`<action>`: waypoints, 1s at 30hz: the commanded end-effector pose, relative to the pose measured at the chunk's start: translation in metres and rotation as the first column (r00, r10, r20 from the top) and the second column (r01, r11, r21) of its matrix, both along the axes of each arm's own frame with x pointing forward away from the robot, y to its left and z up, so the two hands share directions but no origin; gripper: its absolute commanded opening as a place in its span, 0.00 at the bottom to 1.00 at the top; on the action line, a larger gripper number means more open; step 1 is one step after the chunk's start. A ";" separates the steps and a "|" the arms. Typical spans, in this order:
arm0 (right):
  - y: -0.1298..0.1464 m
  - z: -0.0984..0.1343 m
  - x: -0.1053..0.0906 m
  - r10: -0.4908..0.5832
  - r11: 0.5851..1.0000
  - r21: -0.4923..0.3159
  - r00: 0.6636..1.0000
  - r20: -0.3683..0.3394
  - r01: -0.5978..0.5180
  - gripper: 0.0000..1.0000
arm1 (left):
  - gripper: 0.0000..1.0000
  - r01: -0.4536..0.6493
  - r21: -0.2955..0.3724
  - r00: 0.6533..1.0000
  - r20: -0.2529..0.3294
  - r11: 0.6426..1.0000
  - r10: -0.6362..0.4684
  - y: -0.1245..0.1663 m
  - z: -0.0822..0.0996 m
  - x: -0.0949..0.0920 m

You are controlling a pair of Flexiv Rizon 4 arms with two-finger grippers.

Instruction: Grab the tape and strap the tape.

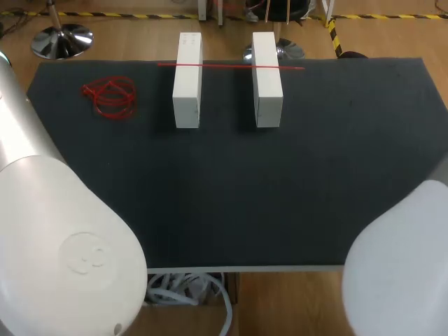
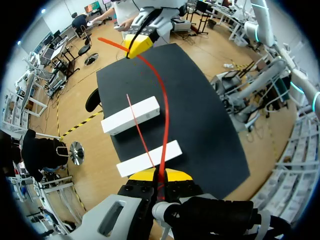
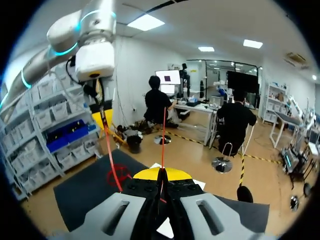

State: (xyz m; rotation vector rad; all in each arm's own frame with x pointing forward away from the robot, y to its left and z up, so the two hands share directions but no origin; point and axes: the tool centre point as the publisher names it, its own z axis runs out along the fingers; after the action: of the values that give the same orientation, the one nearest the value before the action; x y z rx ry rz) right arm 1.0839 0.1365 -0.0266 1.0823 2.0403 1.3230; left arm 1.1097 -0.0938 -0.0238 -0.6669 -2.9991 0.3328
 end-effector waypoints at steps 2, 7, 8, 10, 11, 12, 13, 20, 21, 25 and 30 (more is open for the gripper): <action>0.020 0.002 0.001 -0.116 0.905 -0.417 0.992 -0.049 0.085 0.00 | 0.00 0.001 0.002 1.000 -0.001 1.000 -0.001 0.000 0.000 0.000; 0.027 0.001 0.001 -0.055 0.853 -0.521 0.998 -0.040 0.026 0.00 | 0.00 0.001 0.002 1.000 -0.001 1.000 -0.001 0.000 0.000 0.000; 0.029 0.000 0.000 -0.044 0.826 -0.563 0.998 -0.037 0.016 0.00 | 0.00 0.001 0.002 1.000 -0.001 1.000 -0.001 0.000 0.000 0.000; 0.031 -0.003 -0.001 -0.020 0.823 -0.567 0.999 -0.049 -0.011 0.00 | 0.00 0.001 0.002 1.000 -0.001 1.000 -0.001 0.000 0.000 0.000; 0.031 -0.006 -0.001 -0.015 0.803 -0.595 0.998 -0.062 -0.025 0.00 | 0.00 0.001 0.002 1.000 -0.001 1.000 -0.001 0.000 0.000 0.000; 0.031 -0.009 0.000 -0.015 0.799 -0.601 0.998 -0.066 -0.028 0.00 | 0.00 0.001 0.002 1.000 -0.001 1.000 -0.001 0.000 0.000 0.000; 0.031 -0.009 0.000 -0.010 0.804 -0.594 0.998 -0.070 -0.034 0.00 | 0.00 0.001 0.002 1.000 -0.001 1.000 -0.001 0.000 0.000 0.000; 0.032 -0.010 0.003 0.009 0.788 -0.614 0.999 -0.051 -0.039 0.00 | 0.00 0.001 0.002 1.000 -0.001 1.000 -0.001 0.000 0.000 0.000; 0.032 -0.009 0.003 0.008 0.778 -0.627 0.999 -0.042 -0.033 0.00 | 0.00 0.001 0.002 1.000 -0.001 1.000 -0.001 0.000 0.000 0.000; 0.038 -0.011 -0.003 0.051 0.729 -0.684 0.999 -0.001 -0.038 0.00 | 0.00 0.001 0.002 1.000 -0.001 1.000 -0.001 0.000 0.000 0.000; 0.045 -0.017 -0.010 0.092 0.714 -0.696 0.996 -0.008 -0.072 0.00 | 0.00 0.001 0.002 1.000 -0.001 1.000 -0.001 0.000 0.000 0.000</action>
State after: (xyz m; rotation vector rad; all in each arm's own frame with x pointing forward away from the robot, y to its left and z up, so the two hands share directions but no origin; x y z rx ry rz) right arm 1.0781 0.1747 -0.0434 0.5614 2.3841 0.6046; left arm 1.1097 -0.0938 -0.0238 -0.6667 -2.9993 0.3327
